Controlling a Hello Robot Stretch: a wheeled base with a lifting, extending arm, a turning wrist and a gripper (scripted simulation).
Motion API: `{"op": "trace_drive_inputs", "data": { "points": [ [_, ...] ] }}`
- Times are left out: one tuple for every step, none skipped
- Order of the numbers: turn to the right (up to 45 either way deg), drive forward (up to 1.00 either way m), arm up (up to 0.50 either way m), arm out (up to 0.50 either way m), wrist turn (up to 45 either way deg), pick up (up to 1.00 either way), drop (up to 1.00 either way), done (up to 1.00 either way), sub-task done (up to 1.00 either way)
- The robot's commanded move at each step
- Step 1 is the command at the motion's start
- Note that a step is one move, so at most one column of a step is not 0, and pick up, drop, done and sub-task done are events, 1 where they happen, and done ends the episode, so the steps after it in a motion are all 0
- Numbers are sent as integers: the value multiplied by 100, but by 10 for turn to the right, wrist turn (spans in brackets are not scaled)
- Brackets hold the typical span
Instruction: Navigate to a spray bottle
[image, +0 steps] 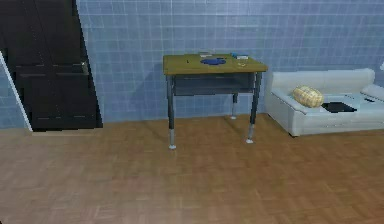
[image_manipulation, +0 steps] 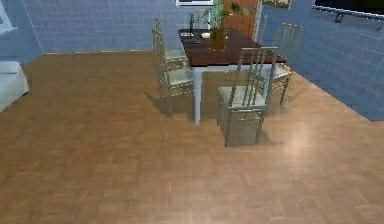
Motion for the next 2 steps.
{"op": "trace_drive_inputs", "data": {
  "points": [
    [0, 25, 0, 0, 0, 0, 0, 0, 0],
    [-240, 0, 0, 0, 0, 0, 0, 0, 0]
  ]
}}
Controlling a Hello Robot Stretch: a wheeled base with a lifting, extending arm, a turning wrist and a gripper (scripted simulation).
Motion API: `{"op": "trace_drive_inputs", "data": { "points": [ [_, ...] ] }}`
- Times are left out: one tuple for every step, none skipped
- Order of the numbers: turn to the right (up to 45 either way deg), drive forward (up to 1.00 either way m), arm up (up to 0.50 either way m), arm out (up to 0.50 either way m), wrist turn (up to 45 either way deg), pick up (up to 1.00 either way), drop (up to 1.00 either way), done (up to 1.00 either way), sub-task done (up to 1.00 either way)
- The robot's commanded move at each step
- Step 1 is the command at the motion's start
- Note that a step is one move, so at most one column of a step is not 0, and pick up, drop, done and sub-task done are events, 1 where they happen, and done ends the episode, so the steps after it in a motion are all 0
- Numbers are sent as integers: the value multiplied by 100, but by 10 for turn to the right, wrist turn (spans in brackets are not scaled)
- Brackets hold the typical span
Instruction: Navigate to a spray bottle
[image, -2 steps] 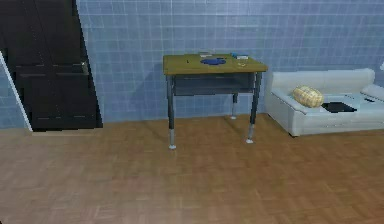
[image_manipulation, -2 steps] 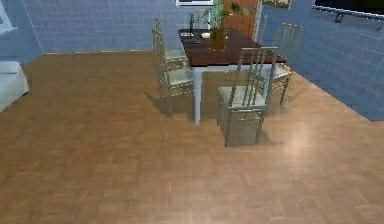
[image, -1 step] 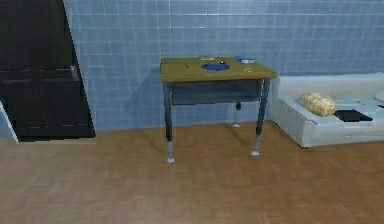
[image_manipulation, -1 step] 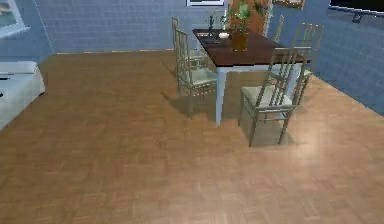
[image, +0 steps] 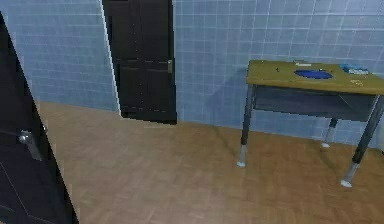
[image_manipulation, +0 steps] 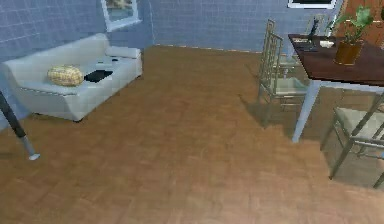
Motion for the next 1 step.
{"op": "trace_drive_inputs", "data": {
  "points": [
    [0, 100, 0, 0, 0, 0, 0, 0, 0]
  ]
}}
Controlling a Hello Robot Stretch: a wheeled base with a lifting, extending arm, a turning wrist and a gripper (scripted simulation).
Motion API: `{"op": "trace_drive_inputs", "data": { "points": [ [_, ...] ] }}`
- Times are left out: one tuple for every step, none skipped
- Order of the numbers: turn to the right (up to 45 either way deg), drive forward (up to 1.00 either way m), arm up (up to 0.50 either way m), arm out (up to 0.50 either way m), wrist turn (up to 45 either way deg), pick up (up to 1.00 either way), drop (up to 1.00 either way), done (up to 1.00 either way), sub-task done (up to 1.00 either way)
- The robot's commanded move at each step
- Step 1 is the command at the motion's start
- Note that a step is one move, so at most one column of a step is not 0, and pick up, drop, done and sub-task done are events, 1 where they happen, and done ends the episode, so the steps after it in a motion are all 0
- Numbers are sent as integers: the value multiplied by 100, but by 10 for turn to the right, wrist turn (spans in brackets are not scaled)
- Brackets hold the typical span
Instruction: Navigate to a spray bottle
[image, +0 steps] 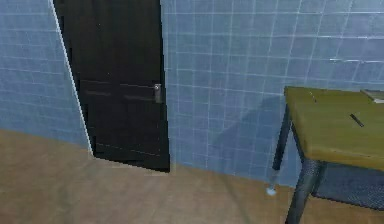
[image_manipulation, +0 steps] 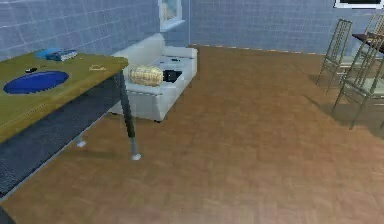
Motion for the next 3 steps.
{"op": "trace_drive_inputs", "data": {
  "points": [
    [-300, 0, 0, 0, 0, 0, 0, 0, 0],
    [0, 5, 0, 0, 0, 0, 0, 0, 0],
    [180, 0, 0, 0, 0, 0, 0, 0, 0]
  ]
}}
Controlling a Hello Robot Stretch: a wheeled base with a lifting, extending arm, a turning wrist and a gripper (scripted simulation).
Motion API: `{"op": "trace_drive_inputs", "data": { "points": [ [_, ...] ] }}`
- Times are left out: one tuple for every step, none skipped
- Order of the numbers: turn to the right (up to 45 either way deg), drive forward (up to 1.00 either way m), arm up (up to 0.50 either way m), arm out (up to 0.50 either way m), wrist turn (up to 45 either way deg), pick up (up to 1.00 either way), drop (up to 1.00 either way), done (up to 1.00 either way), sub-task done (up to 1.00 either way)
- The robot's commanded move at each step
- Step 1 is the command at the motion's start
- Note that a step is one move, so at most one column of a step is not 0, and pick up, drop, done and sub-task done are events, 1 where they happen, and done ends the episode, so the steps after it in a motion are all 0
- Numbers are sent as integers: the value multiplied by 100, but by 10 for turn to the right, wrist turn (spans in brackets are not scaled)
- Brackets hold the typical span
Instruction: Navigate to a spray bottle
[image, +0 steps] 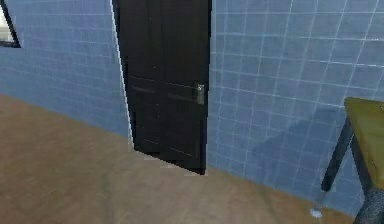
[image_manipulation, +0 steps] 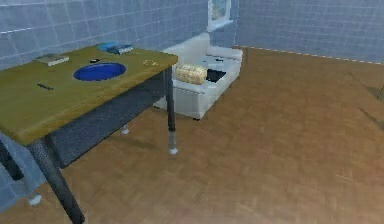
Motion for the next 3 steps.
{"op": "trace_drive_inputs", "data": {
  "points": [
    [30, 0, 0, 0, 0, 0, 0, 0, 0],
    [0, 40, 0, 0, 0, 0, 0, 0, 0],
    [-450, 0, 0, 0, 0, 0, 0, 0, 0]
  ]
}}
